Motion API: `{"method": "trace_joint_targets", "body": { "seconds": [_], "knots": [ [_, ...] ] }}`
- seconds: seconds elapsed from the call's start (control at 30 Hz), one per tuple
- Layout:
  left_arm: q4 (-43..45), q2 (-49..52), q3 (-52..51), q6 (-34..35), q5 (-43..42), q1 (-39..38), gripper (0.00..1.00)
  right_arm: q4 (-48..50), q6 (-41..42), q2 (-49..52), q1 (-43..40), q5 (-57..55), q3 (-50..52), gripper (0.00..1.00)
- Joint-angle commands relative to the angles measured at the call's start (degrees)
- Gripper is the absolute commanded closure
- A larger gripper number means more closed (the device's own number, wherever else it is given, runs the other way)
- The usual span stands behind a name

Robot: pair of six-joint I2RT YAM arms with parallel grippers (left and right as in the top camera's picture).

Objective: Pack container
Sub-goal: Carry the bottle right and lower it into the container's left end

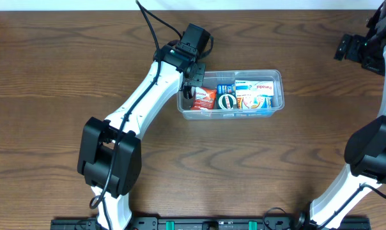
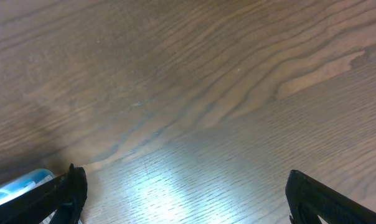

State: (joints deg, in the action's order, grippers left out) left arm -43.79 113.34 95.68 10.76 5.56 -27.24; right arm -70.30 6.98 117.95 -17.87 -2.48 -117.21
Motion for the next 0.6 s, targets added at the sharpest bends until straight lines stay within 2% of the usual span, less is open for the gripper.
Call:
{"method": "trace_joint_targets", "body": {
  "seconds": [0.0,0.57],
  "knots": [
    [-0.07,-0.26,-0.2,0.98,1.57,-0.07,0.66,0.02,-0.22,-1.7,-0.17,-0.07,-0.92,0.01],
    [-1.2,-0.24,-2.4,0.96,1.51,-0.11,0.65,0.02,-0.22,-1.7,-0.17,-0.07,-0.92,0.01]
  ]
}}
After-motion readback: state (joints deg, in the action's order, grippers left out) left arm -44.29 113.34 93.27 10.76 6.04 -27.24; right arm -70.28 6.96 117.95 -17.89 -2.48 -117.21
